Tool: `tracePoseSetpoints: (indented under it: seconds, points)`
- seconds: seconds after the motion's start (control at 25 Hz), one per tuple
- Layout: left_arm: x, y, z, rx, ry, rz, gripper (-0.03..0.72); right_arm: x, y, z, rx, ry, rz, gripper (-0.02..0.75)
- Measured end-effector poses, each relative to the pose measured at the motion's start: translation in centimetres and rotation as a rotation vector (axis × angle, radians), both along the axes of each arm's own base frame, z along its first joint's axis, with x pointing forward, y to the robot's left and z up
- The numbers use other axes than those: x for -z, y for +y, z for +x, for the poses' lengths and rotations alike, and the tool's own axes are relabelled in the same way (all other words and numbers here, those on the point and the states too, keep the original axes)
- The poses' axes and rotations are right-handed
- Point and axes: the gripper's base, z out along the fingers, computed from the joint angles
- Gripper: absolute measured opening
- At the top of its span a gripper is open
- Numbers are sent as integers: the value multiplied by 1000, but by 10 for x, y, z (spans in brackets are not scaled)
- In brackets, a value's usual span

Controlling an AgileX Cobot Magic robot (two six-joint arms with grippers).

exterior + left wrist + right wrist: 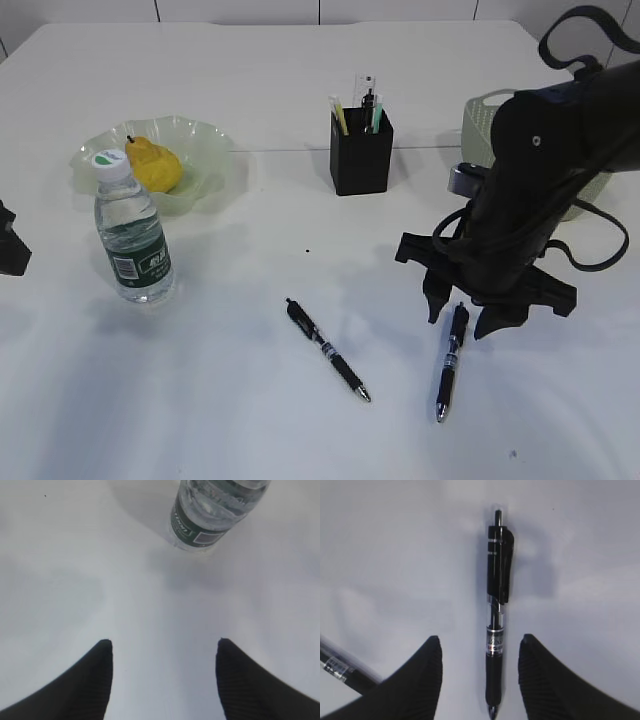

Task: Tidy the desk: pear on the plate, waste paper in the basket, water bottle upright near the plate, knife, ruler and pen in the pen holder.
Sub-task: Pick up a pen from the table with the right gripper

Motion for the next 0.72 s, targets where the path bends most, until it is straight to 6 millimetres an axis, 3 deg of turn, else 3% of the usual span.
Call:
tracePoseSetpoints:
  seconds: [0.4,0.72]
  points:
    - [1,0,1,0,0,0,456,12,-23,17,50,52,-11,367]
    - [6,-1,5,-2,8,2,456,12,-18,37,4,71,-15,367]
